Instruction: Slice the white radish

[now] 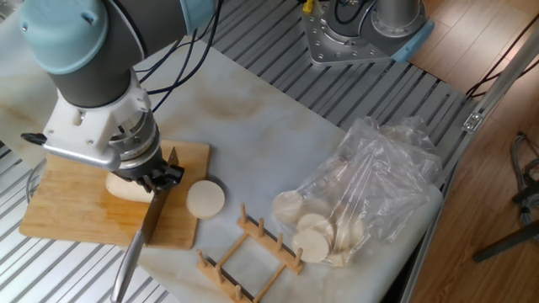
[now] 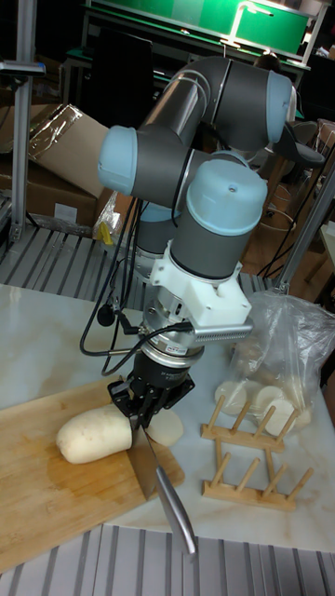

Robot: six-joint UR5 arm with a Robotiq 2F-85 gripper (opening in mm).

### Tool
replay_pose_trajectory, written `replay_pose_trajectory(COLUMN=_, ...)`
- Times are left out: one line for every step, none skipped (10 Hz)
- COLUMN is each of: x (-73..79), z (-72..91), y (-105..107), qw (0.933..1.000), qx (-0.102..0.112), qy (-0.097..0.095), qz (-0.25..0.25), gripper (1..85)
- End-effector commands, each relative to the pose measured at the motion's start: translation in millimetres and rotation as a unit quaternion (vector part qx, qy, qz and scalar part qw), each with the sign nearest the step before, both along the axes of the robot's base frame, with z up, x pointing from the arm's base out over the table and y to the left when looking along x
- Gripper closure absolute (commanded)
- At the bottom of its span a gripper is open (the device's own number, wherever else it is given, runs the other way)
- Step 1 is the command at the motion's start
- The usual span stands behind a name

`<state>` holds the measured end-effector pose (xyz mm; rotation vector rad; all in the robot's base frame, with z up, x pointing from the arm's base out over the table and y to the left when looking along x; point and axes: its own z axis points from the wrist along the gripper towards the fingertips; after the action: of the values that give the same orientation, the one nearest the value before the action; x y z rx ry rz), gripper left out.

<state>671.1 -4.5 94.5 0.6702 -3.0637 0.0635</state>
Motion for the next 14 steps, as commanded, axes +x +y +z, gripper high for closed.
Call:
replay_pose_trajectory(x=11.6, z=-2.5, y=6.8, qw=1.0000, qx=0.005, qy=-0.007, qz=-0.004, gripper=67.0)
replay_pose_trajectory(x=15.1, z=-3.8, y=6.7, qw=0.9999, qx=0.000, qy=-0.008, qz=-0.007, gripper=68.0)
replay_pose_trajectory(x=16.2, z=-4.5, y=7.4, qw=0.9999, qx=-0.002, qy=-0.005, qz=-0.011, gripper=69.0)
replay_pose_trajectory(x=15.5, z=-3.4, y=7.6, qw=0.9999, qx=-0.005, qy=0.002, qz=-0.014, gripper=69.3)
replay_pose_trajectory(x=16.8, z=-3.2, y=8.8, qw=0.9999, qx=-0.006, qy=0.003, qz=-0.016, gripper=69.3)
replay_pose_trajectory(x=17.6, z=-4.1, y=10.6, qw=0.9998, qx=-0.005, qy=0.005, qz=-0.017, gripper=69.3)
replay_pose_trajectory(x=17.7, z=-5.6, y=13.1, qw=0.9998, qx=-0.003, qy=0.007, qz=-0.019, gripper=69.3)
replay_pose_trajectory(x=16.2, z=-5.5, y=13.5, qw=0.9997, qx=-0.004, qy=0.011, qz=-0.020, gripper=69.3)
replay_pose_trajectory(x=14.7, z=-5.5, y=13.3, qw=0.9997, qx=-0.004, qy=0.014, qz=-0.020, gripper=69.3)
replay_pose_trajectory(x=12.8, z=-5.5, y=14.5, qw=0.9996, qx=-0.001, qy=0.018, qz=-0.023, gripper=69.3)
replay_pose_trajectory(x=12.0, z=-5.4, y=14.1, qw=0.9995, qx=-0.002, qy=0.020, qz=-0.023, gripper=69.7)
replay_pose_trajectory(x=12.0, z=-5.4, y=13.3, qw=0.9995, qx=-0.004, qy=0.020, qz=-0.023, gripper=69.7)
replay_pose_trajectory(x=12.0, z=-5.4, y=13.3, qw=0.9995, qx=-0.004, qy=0.020, qz=-0.023, gripper=69.7)
replay_pose_trajectory(x=12.8, z=-5.3, y=11.8, qw=0.9995, qx=-0.007, qy=0.018, qz=-0.024, gripper=69.7)
